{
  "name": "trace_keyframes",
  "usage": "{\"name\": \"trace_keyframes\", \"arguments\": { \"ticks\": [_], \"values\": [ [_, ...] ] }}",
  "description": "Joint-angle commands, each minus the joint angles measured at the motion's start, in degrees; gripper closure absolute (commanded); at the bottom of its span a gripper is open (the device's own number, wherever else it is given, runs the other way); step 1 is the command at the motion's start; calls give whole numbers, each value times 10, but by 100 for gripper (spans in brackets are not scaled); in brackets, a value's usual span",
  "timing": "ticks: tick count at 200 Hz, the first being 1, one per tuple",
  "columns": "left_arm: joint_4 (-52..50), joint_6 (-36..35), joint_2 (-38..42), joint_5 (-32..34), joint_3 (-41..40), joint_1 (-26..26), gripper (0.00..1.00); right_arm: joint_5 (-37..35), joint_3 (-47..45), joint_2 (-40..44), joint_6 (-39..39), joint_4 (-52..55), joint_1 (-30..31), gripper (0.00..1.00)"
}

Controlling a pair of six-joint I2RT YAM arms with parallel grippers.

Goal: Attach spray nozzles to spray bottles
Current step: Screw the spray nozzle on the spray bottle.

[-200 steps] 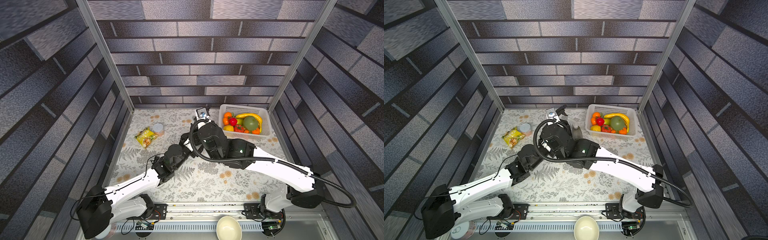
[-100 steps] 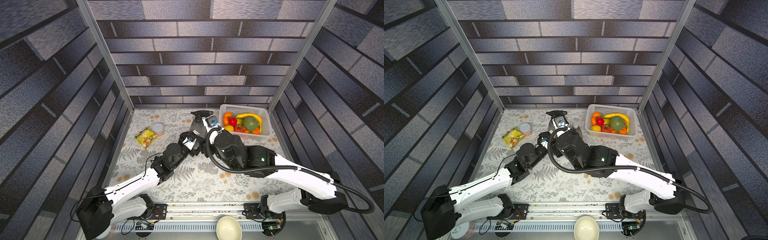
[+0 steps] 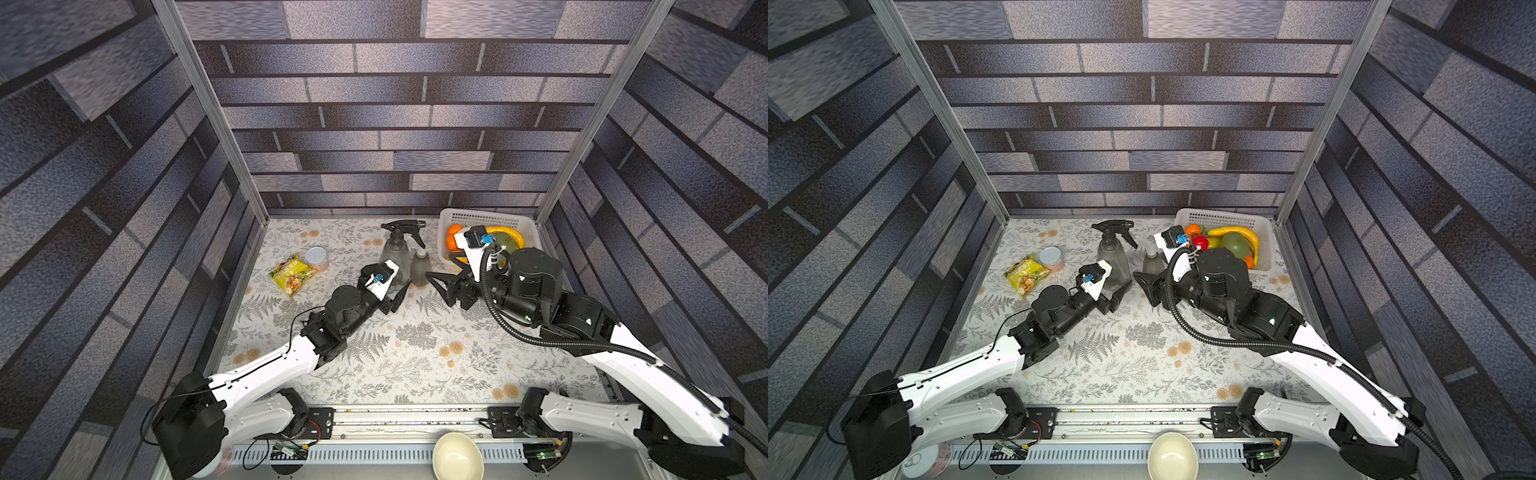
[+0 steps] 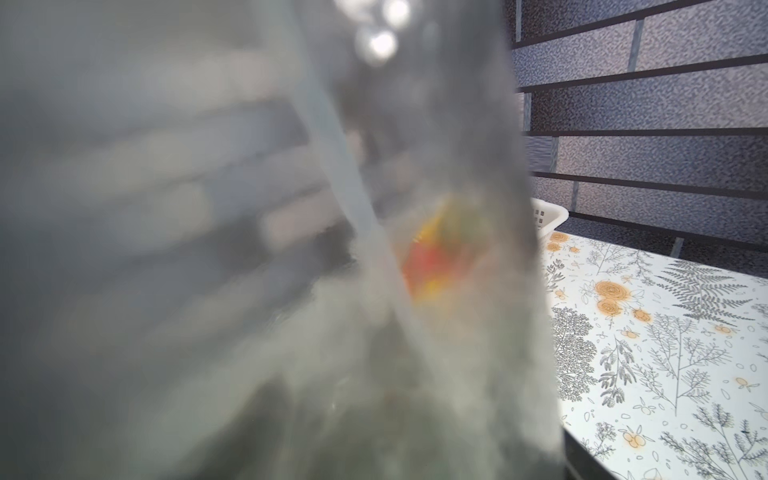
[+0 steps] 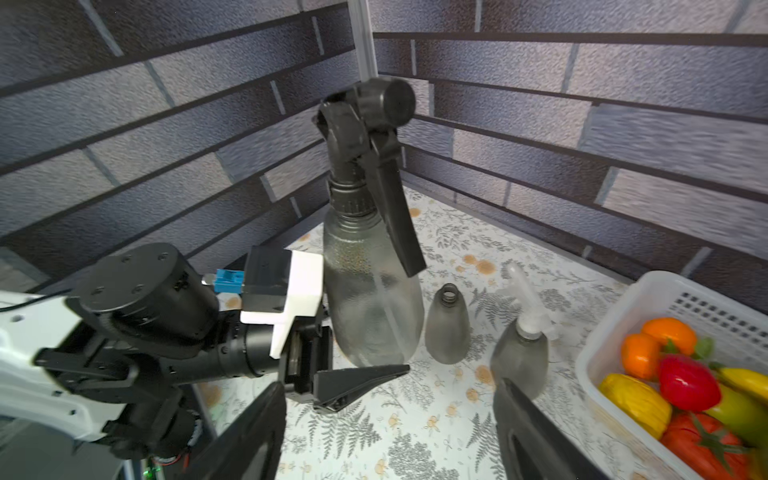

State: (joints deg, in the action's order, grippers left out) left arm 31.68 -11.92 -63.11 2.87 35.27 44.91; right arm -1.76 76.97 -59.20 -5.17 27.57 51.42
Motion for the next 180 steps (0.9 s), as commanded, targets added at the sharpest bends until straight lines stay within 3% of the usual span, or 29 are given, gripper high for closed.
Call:
{"name": "trace_keyframes", "arguments": {
  "ticks": [1,41,88,180],
  "values": [
    [-7,21,22,-39,3,-3,24,153,24,-22,29,-64,-39,19],
    [-13,29,35,-68,-2,-3,24,232,97,-102,24,-73,-68,24],
    [-20,31,40,-80,0,-3,24,261,145,-165,8,-87,-70,33],
    [-15,29,36,-76,2,-3,24,261,144,-186,-11,-87,-70,66]
  ]
}}
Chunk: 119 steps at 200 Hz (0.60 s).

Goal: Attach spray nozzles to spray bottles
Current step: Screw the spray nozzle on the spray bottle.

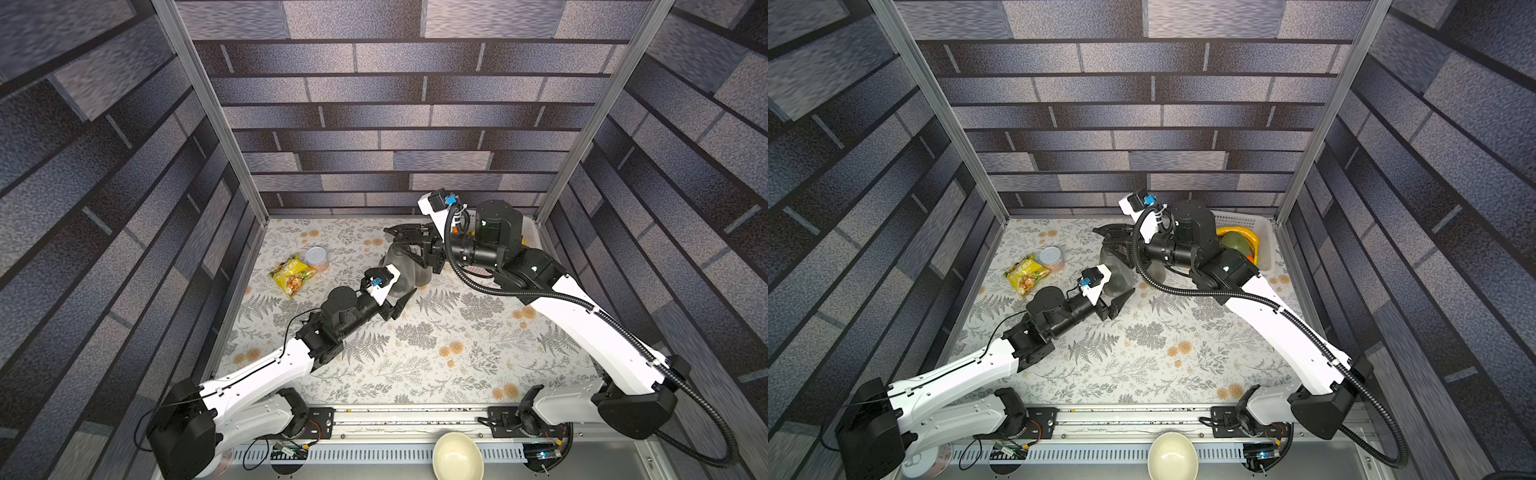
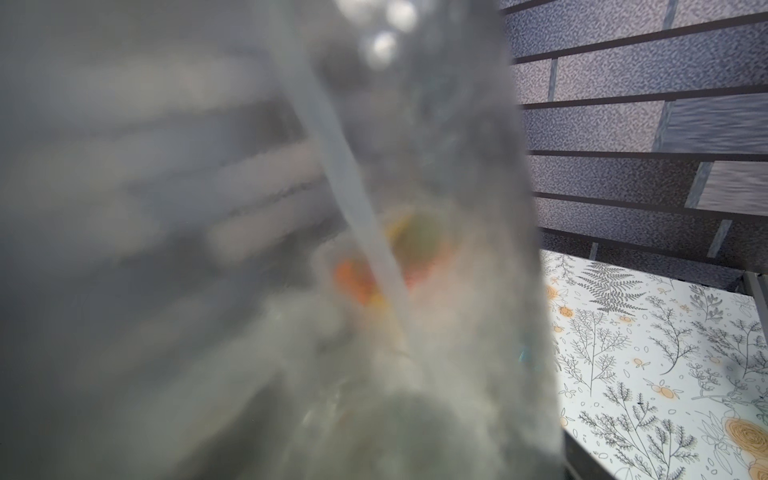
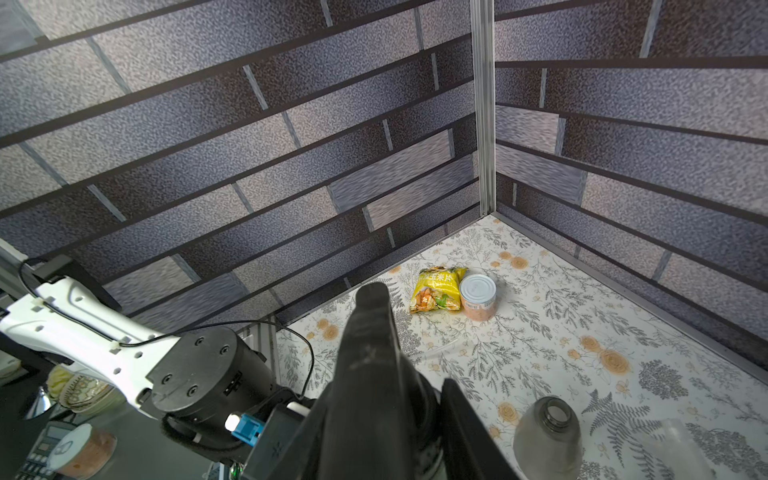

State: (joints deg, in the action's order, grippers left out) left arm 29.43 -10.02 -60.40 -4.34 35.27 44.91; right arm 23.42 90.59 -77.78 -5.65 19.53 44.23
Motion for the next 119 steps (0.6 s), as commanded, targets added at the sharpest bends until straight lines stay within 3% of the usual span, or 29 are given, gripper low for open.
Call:
{"name": "trace_keyframes", "arguments": {
  "ticks": [1,69,94,119],
  "values": [
    [8,10,9,-4,3,-3,24,10,8,0,-6,-6,2,67],
    [3,7,7,10,14,-3,25,-35,-46,19,2,0,13,75],
    [7,8,2,25,23,-3,25,-145,-77,30,6,-5,50,78],
    [23,7,-6,46,29,3,24,-337,-102,27,4,-27,121,81]
  ]
}}
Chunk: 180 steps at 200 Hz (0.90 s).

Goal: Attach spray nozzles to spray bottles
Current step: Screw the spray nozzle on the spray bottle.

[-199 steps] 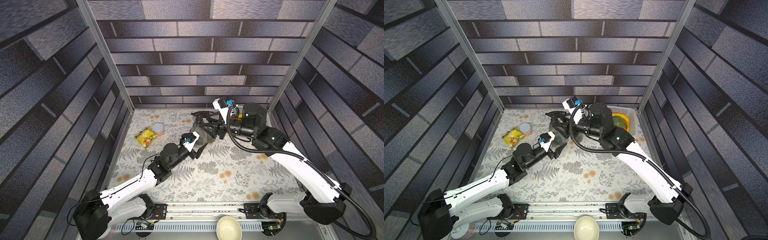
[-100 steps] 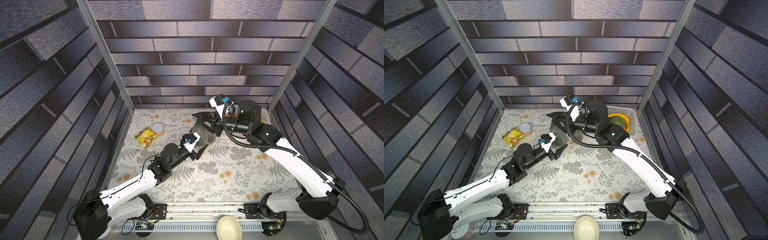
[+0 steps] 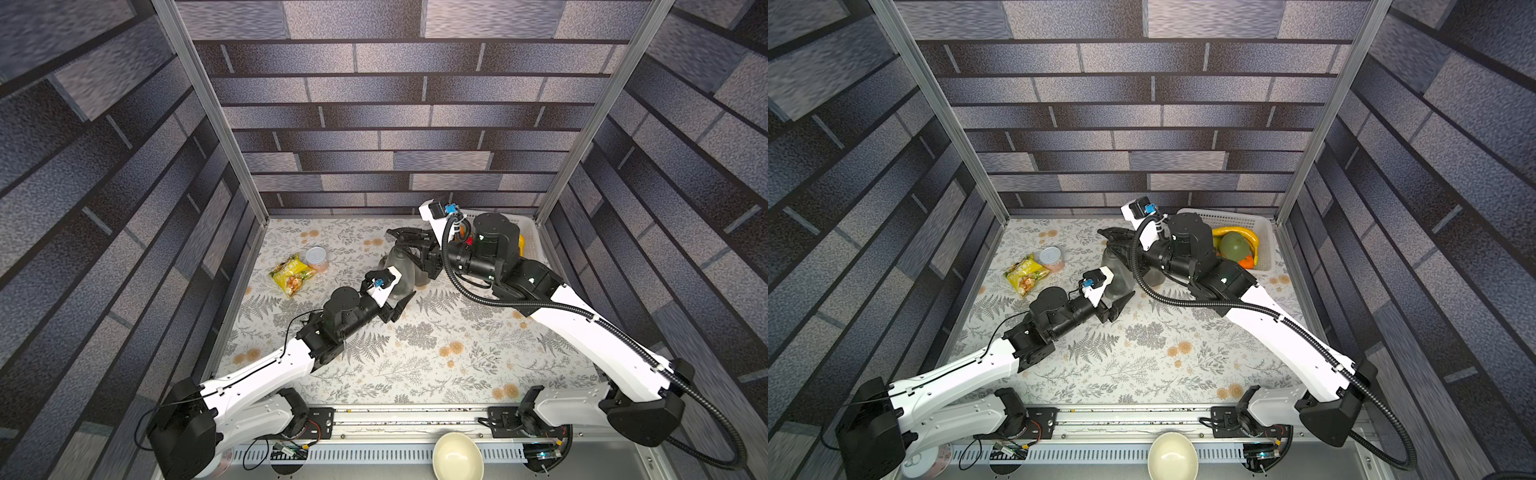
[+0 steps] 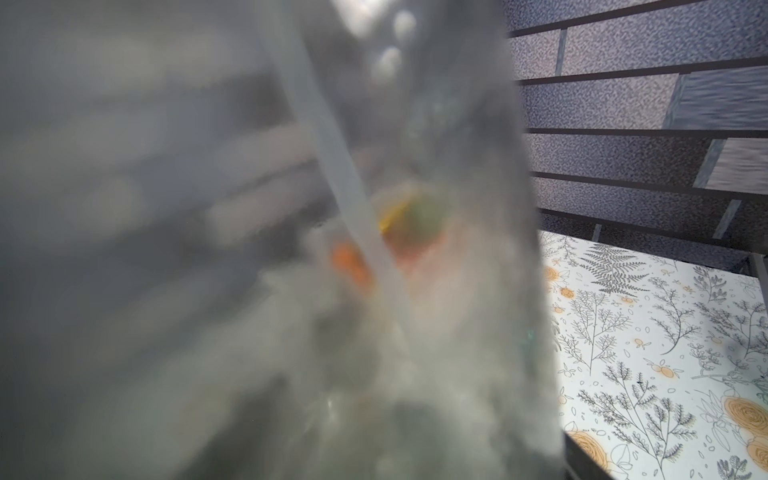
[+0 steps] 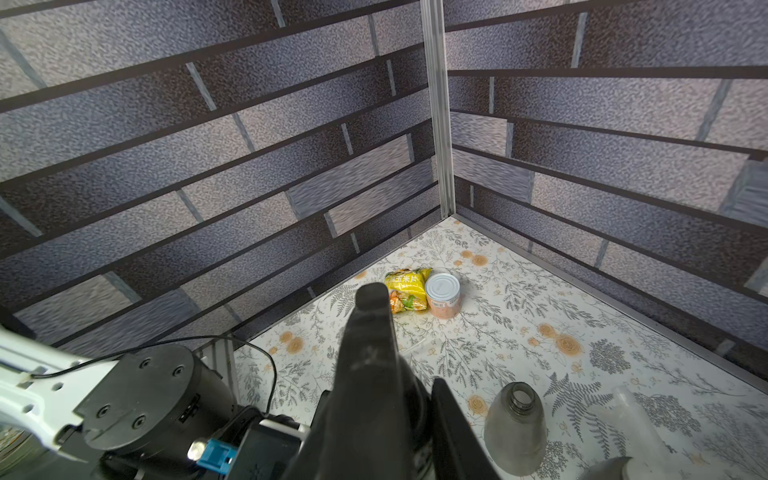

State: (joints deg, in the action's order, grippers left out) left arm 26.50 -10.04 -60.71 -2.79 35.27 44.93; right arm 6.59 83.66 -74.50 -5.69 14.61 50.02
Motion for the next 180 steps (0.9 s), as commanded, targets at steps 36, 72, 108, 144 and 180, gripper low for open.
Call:
{"name": "trace_keyframes", "arguments": {
  "ticks": [36,72,108,144,180],
  "values": [
    [64,-12,-21,52,47,14,24,-410,-17,-50,-43,10,146,83],
    [84,-27,-32,69,53,21,24,-607,29,-104,-47,-16,208,84],
    [114,-44,-52,93,57,35,24,-703,48,-153,-22,-80,231,84],
    [122,-52,-58,108,49,45,24,-700,69,-160,-13,-72,233,73],
    [121,-39,-51,113,19,38,24,-673,80,-128,0,-47,236,59]
  ]
}}
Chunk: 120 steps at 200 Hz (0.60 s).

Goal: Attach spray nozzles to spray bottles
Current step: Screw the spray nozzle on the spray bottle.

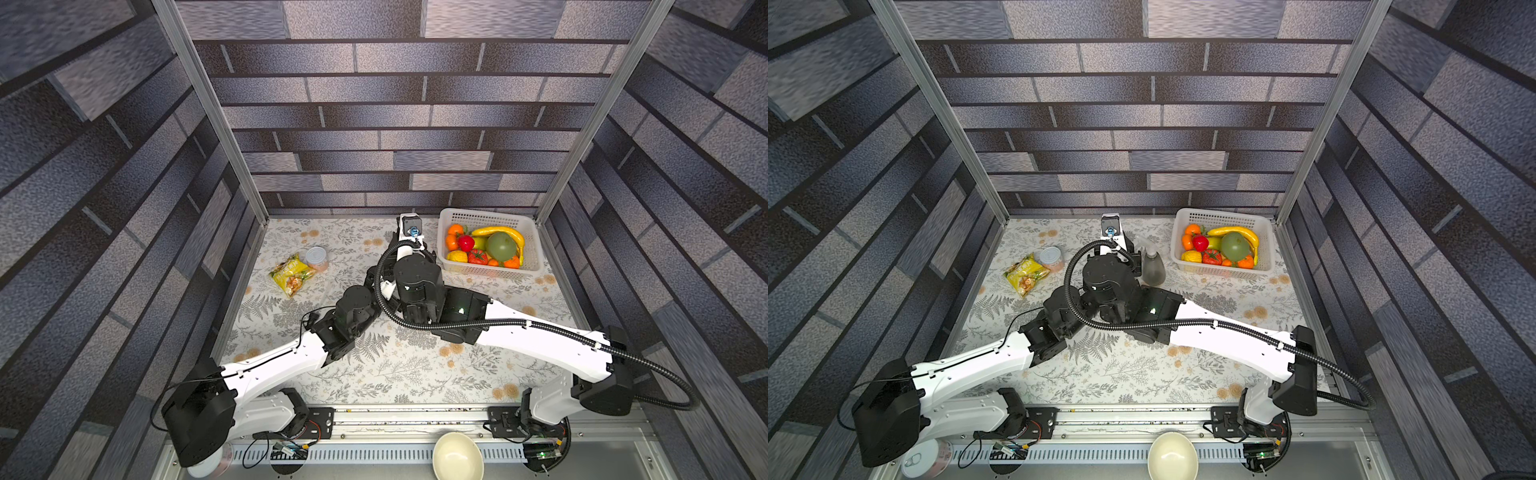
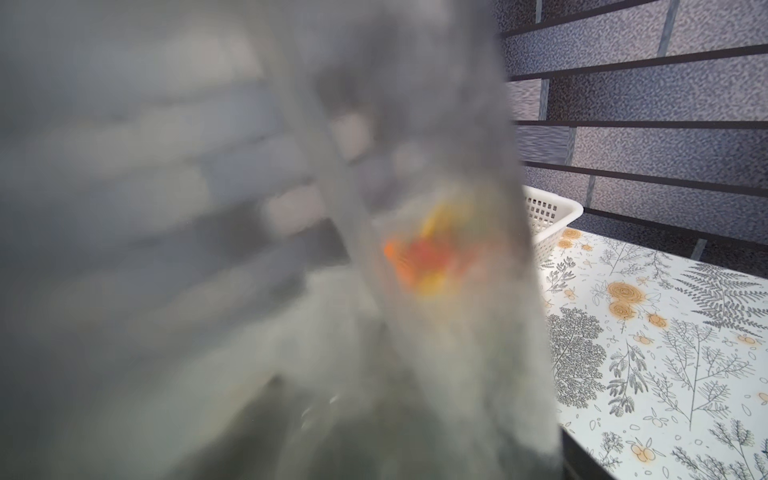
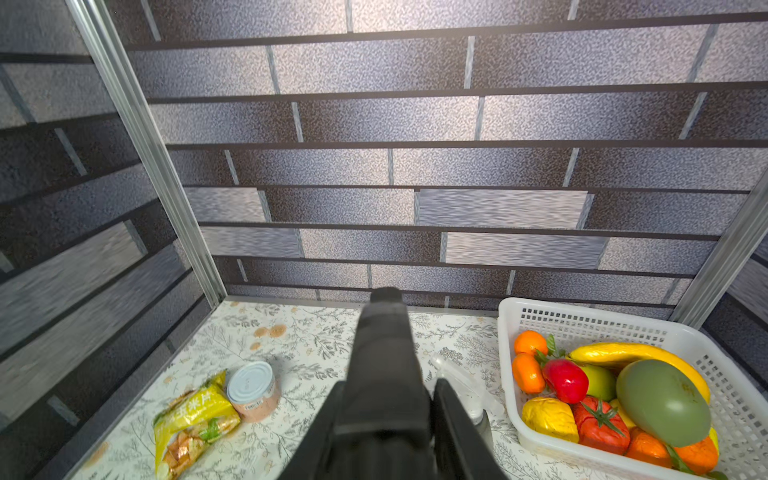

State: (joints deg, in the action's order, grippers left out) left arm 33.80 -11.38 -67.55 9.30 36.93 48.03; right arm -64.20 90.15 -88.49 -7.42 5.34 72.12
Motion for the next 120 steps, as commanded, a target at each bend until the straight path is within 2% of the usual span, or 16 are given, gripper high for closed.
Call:
{"name": "trace_keyframes", "arguments": {
  "ticks": [1,54,82,120],
  "values": [
    [48,-25,18,-8,2,7,24,35,16,12,17,47,16,59],
    [30,-16,27,-13,-16,-10,24,36,29,32,39,66,29,48],
    [24,-12,31,-22,-17,-24,24,55,33,45,23,95,42,41],
    [15,-2,37,-44,-18,-39,24,159,24,94,-32,178,46,33]
  ]
}}
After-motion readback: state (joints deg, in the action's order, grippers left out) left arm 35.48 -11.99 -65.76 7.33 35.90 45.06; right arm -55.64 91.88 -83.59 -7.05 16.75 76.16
